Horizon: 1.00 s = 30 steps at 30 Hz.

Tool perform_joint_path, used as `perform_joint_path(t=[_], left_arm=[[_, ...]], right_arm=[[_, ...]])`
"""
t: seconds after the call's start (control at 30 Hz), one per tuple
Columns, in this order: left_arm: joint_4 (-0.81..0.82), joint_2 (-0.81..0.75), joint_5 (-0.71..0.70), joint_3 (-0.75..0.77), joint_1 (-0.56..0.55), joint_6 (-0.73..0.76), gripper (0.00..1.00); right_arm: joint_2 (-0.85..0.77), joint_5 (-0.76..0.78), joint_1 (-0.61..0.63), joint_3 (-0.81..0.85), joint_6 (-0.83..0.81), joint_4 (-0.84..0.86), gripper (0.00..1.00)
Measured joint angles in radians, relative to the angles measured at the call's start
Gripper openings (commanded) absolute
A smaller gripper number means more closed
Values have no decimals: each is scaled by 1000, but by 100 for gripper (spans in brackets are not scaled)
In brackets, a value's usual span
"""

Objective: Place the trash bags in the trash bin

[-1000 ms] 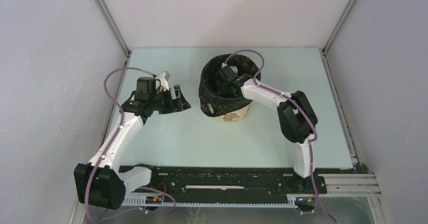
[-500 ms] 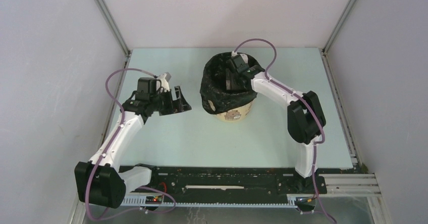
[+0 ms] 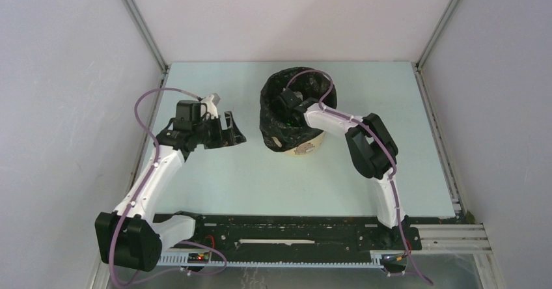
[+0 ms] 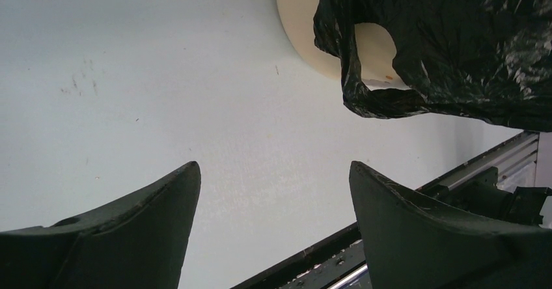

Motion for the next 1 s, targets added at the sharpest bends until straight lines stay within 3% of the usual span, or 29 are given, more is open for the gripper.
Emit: perform_joint_path(t=[0.23, 0.57, 0.87, 1.0], left_arm=[[0, -3, -18, 0, 0, -2, 89], [0, -42, -24, -11, 0, -58, 89], [-33, -209, -19, -111, -13, -231, 90], [-63, -315, -21, -125, -56, -324, 90]], right_arm=[[-30, 19, 0, 89, -3, -105, 73], [-203, 42, 1, 116, -18, -169, 72], [-287, -6, 1, 218, -99, -250, 74], [-393, -50, -2, 284, -140, -291, 84]])
